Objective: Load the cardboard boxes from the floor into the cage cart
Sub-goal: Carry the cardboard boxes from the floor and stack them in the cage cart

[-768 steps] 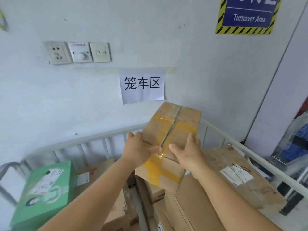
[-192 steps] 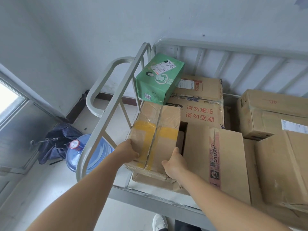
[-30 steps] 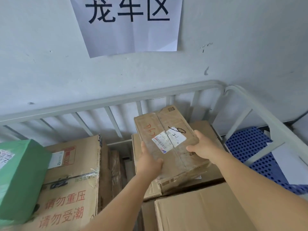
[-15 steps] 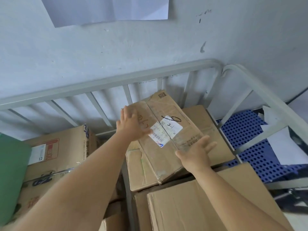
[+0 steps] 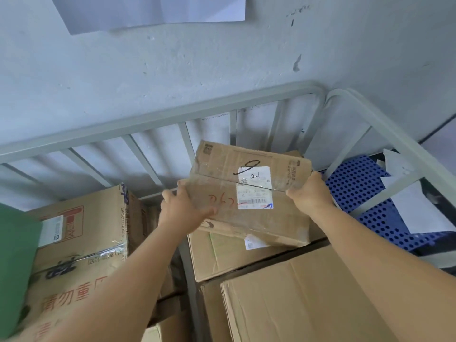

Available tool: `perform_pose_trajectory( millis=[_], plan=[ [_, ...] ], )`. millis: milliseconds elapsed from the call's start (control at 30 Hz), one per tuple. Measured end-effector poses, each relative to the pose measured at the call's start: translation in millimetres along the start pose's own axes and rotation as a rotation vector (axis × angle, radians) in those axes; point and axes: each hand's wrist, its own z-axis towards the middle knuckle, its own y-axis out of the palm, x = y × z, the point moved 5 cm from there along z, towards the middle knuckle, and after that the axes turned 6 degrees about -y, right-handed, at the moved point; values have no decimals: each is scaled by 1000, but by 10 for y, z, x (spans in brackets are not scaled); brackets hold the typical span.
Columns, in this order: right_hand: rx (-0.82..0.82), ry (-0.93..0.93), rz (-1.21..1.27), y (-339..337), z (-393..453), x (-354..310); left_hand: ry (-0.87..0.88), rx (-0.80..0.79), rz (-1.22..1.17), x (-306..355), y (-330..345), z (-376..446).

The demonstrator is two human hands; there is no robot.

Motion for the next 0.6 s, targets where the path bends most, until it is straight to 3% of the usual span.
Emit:
perform_pose_trajectory(
  millis=[167, 333, 600],
  plan=[
    [-49, -61, -124, 94, -108, 80, -106, -60, -18, -74, 268, -389],
    [-214, -181, -364, 40, -83, 118, -122, -118, -125, -83, 526, -544],
    [-298, -239, -340, 56, 16, 133, -157, -90, -256, 44, 511, -689]
  ],
)
